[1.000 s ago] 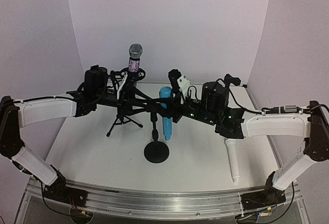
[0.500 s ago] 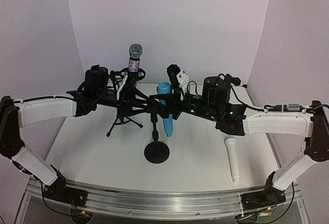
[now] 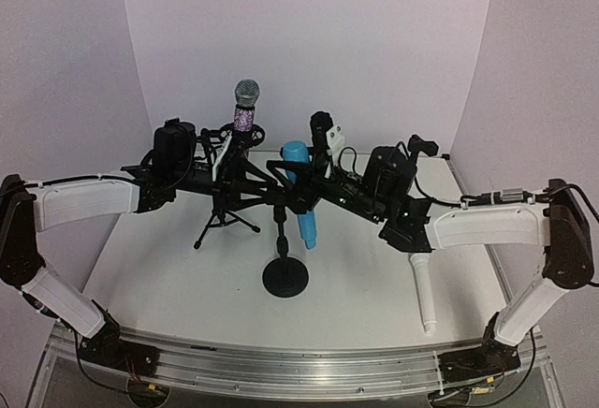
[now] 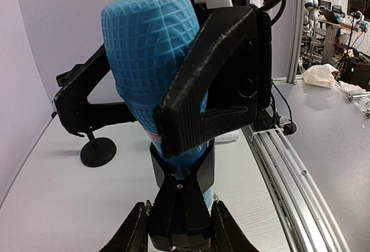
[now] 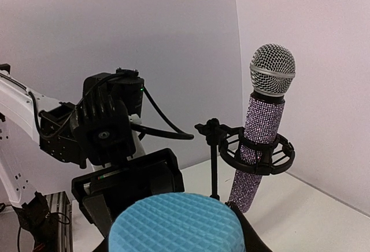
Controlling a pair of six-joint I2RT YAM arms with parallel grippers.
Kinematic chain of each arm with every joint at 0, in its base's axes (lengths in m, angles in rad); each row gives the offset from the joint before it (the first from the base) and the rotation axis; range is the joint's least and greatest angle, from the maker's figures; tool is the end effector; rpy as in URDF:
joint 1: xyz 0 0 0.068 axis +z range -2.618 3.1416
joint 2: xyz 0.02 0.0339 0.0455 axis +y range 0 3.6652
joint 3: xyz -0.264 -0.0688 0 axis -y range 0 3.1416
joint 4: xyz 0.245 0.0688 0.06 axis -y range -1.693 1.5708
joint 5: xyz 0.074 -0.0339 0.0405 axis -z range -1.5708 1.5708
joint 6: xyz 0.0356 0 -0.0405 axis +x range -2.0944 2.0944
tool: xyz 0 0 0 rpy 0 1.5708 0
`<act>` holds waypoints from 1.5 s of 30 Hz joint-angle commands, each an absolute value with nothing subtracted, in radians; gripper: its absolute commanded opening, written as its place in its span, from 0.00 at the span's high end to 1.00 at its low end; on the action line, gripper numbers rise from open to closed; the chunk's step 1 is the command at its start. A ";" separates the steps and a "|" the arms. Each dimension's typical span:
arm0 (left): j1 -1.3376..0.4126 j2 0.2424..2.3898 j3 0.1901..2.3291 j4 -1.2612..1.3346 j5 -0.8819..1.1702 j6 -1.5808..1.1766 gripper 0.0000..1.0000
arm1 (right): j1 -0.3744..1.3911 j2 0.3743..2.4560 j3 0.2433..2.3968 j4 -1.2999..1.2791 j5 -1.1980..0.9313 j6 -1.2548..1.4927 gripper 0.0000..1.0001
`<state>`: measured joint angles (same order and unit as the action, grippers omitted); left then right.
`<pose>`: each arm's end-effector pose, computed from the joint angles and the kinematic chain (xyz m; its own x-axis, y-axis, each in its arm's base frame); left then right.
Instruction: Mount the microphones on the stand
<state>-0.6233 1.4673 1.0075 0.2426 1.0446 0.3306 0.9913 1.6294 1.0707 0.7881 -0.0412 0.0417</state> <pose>0.2489 -0.2168 0.3013 0.1522 0.0914 -0.9841 0.9826 -0.1213 0.1407 0.2078 0.3202 0.3230 0.0886 0.2115 -0.9733 -0.8624 0.5052 0.0312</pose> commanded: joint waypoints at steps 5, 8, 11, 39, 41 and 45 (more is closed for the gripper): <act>-0.650 1.481 0.982 0.320 1.056 0.265 1.00 | 1.010 1.628 1.031 1.072 -0.011 0.089 1.00; -0.651 1.480 0.972 0.350 1.060 0.238 1.00 | 1.010 1.666 1.018 1.192 0.000 0.113 1.00; -0.650 1.477 0.961 0.371 1.063 0.216 1.00 | 1.010 1.689 1.014 1.242 0.000 0.132 1.00; -0.636 1.455 0.987 0.257 1.092 0.290 0.21 | 1.010 1.686 0.990 1.235 0.025 0.144 1.00; -0.636 1.454 0.988 0.258 1.092 0.289 0.16 | 1.009 1.680 0.987 1.228 0.026 0.139 1.00; -0.634 1.452 0.987 0.263 1.079 0.287 0.12 | 1.010 1.662 0.974 1.210 0.028 0.130 1.00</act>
